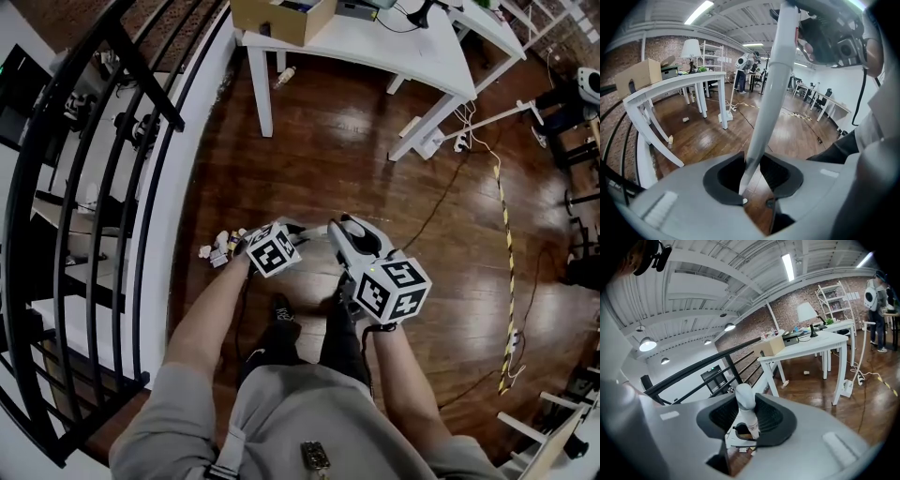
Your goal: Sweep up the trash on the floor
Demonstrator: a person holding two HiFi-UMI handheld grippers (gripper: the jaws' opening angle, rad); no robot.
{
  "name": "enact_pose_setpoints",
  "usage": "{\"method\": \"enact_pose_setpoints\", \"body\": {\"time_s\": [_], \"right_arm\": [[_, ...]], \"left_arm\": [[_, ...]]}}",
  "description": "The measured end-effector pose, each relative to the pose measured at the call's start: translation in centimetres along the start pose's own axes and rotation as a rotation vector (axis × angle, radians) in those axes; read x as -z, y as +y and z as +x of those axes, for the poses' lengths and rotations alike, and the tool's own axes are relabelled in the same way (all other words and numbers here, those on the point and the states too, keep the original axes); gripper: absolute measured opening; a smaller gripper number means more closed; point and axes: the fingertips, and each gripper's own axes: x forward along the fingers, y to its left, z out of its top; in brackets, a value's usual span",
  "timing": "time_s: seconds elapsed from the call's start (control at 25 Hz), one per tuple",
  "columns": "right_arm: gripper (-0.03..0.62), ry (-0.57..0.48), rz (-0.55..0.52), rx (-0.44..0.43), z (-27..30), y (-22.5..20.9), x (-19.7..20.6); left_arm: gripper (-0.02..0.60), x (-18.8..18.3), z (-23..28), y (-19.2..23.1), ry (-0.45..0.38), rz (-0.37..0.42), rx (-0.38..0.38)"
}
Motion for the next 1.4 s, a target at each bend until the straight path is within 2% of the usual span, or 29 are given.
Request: {"method": "enact_pose_setpoints", "body": {"time_s": [0.2, 0.48, 0.76, 0.96, 1.16, 1.4], "right_arm": [[0.103, -0.020, 0.002, -0.025, 0.2, -0.3, -2.0], [0.103, -0.085, -0.084, -0.095, -1.4, -2.9, -8.8], [0.103, -0.123, -0.180, -0.186, -3.4, -10.4, -16.4], [0.103, -0.131, -0.205, -0.212, -4.7, -15.9, -20.5], [0.103, -0.118, -0.209, -0.217, -3.4, -21.4, -22.8], [0.103, -0.065, -0.213, -0.191, 1.7, -26.5, -25.4]], "left_arm": [[0.109, -1.1, -1.5, 1.7, 0.002, -0.007, -0.051], [0.104, -8.5, -1.9, 3.7, -0.023, -0.013, -0.141], [0.101, -18.8, 2.0, 5.8, -0.055, -0.089, -0.215], [0.101, -25.3, 5.1, 7.1, -0.092, -0.116, -0.241], [0.100, -28.8, 8.9, 9.7, -0.101, -0.133, -0.247], [0.100, -31.3, 13.0, 15.2, -0.132, -0.157, -0.221]]}}
